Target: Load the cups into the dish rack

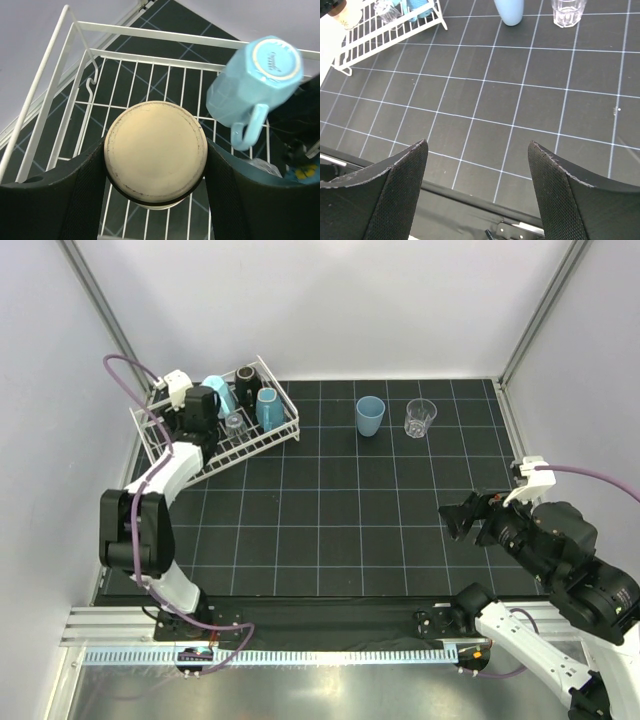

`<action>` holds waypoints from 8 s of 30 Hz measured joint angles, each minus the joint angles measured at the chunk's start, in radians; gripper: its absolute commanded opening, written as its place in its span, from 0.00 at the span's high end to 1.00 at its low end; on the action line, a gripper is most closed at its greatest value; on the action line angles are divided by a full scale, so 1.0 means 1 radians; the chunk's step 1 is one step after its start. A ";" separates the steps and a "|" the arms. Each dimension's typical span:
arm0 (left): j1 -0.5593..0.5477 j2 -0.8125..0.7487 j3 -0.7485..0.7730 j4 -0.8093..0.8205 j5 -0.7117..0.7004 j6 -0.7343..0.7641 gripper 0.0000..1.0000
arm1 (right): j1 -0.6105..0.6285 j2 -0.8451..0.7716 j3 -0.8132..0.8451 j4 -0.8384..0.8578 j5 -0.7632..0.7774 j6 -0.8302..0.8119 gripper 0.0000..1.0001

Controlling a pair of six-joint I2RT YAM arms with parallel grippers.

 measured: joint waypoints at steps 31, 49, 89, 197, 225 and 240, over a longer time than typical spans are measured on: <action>0.061 0.490 0.366 0.167 -0.060 0.017 0.87 | 0.000 0.057 0.040 -0.087 0.116 0.003 0.19; 0.098 0.494 0.366 0.085 -0.060 -0.064 0.00 | 0.000 0.066 0.028 -0.076 0.112 0.028 0.19; -0.247 -0.653 -0.041 -0.646 0.599 -0.343 0.04 | -0.026 0.835 0.253 0.265 0.102 0.140 0.20; -0.565 -0.336 0.065 -0.122 1.024 -1.460 0.03 | -0.152 0.190 -0.294 0.980 -0.349 -0.071 0.96; -0.612 -0.240 0.121 -0.076 0.967 -1.571 0.27 | -0.152 0.174 -0.322 1.056 -0.389 -0.066 0.96; -0.621 -0.240 0.119 -0.048 0.938 -1.521 0.33 | -0.152 0.211 -0.315 1.078 -0.380 -0.051 0.96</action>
